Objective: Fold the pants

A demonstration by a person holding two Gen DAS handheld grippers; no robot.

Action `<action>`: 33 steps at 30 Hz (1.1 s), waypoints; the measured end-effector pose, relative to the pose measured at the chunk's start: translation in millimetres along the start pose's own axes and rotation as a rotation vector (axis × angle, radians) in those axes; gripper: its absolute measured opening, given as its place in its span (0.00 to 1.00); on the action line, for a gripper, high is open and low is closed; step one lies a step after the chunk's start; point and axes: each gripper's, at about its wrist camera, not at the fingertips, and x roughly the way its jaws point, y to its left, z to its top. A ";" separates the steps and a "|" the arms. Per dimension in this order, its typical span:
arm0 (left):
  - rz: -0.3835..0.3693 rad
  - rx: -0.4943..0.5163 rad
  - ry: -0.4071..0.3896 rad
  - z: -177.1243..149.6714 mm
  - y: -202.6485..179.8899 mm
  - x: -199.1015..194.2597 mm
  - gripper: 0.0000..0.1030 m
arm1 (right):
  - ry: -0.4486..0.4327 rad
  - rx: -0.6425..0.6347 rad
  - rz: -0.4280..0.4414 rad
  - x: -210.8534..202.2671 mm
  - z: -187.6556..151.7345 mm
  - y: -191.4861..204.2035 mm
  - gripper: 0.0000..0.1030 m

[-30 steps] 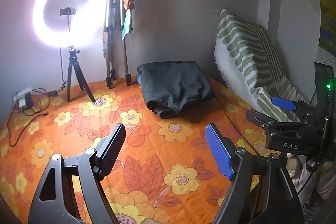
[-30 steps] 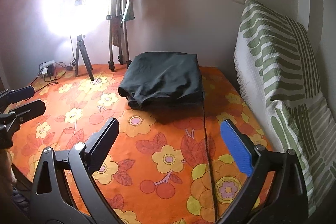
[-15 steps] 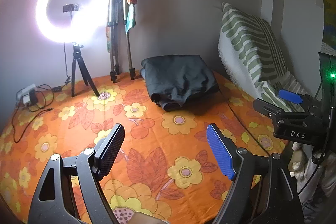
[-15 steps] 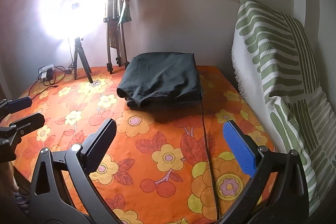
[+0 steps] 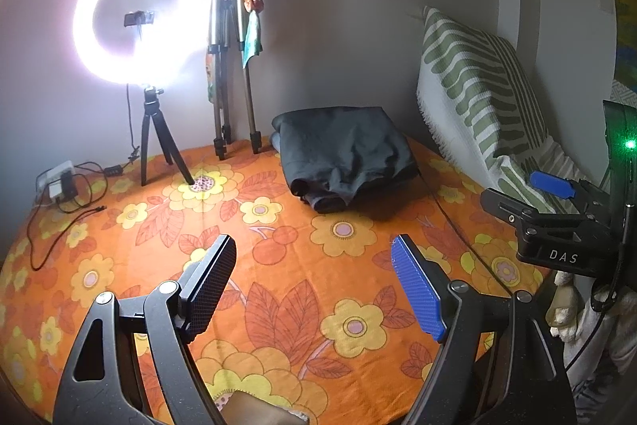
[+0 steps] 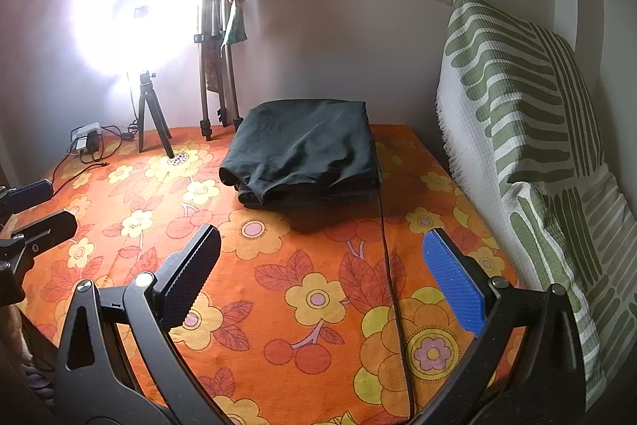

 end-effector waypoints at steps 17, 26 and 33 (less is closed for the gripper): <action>0.022 -0.008 0.005 -3.9 4.5 -4.6 0.78 | 0.000 -0.010 0.016 0.5 1.4 10.1 1.00; 0.030 -0.005 0.007 -4.1 4.8 -4.9 0.78 | -0.001 -0.017 0.019 0.7 1.7 15.3 1.00; 0.040 -0.006 0.004 -5.2 6.3 -6.1 0.78 | -0.001 -0.022 0.022 0.4 1.8 17.6 1.00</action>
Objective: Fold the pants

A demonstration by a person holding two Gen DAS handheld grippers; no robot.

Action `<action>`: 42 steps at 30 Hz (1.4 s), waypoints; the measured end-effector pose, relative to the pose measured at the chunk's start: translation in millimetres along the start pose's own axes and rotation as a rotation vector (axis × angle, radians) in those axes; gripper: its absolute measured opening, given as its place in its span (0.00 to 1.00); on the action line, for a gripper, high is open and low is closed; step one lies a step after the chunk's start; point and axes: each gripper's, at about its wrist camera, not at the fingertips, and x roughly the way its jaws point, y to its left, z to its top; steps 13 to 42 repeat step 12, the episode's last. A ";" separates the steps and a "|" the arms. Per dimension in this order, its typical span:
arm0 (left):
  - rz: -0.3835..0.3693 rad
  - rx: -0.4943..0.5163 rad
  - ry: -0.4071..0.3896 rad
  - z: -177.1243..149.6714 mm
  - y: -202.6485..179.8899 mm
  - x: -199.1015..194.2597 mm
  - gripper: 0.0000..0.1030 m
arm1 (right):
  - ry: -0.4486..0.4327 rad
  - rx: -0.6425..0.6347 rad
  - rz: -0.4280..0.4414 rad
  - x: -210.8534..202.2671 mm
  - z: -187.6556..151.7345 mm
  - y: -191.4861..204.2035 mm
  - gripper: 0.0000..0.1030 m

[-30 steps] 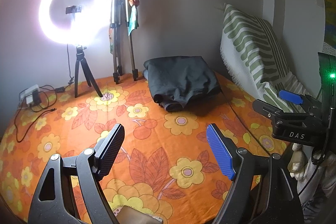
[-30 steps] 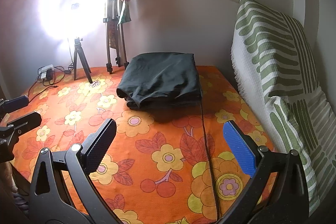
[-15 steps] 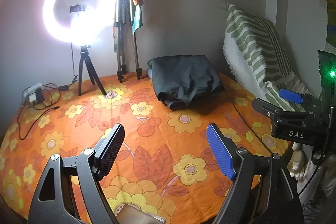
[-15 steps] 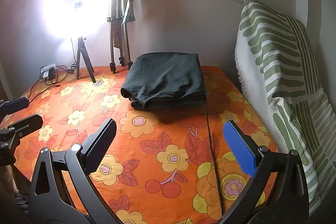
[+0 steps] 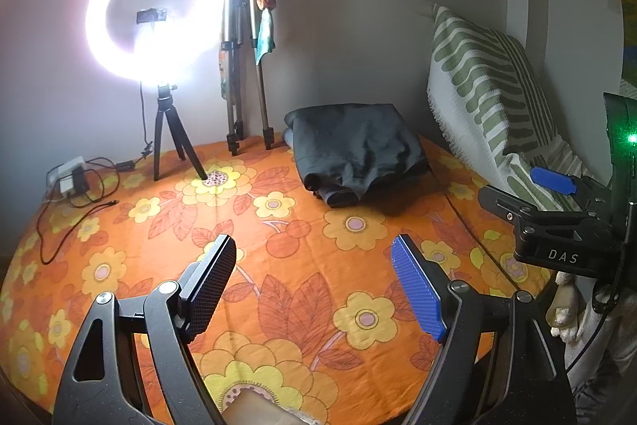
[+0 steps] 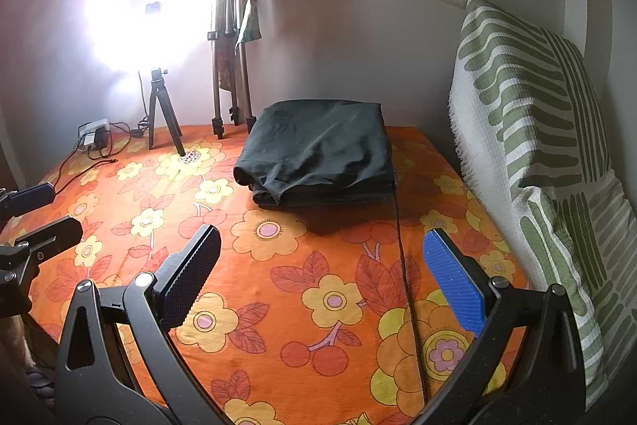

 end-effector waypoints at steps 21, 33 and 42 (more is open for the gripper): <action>0.008 0.001 -0.014 -0.2 1.5 -2.2 0.78 | 0.003 -0.003 0.010 2.4 0.8 4.6 1.00; 0.008 0.001 -0.014 -0.2 1.5 -2.2 0.78 | 0.003 -0.003 0.010 2.4 0.8 4.6 1.00; 0.008 0.001 -0.014 -0.2 1.5 -2.2 0.78 | 0.003 -0.003 0.010 2.4 0.8 4.6 1.00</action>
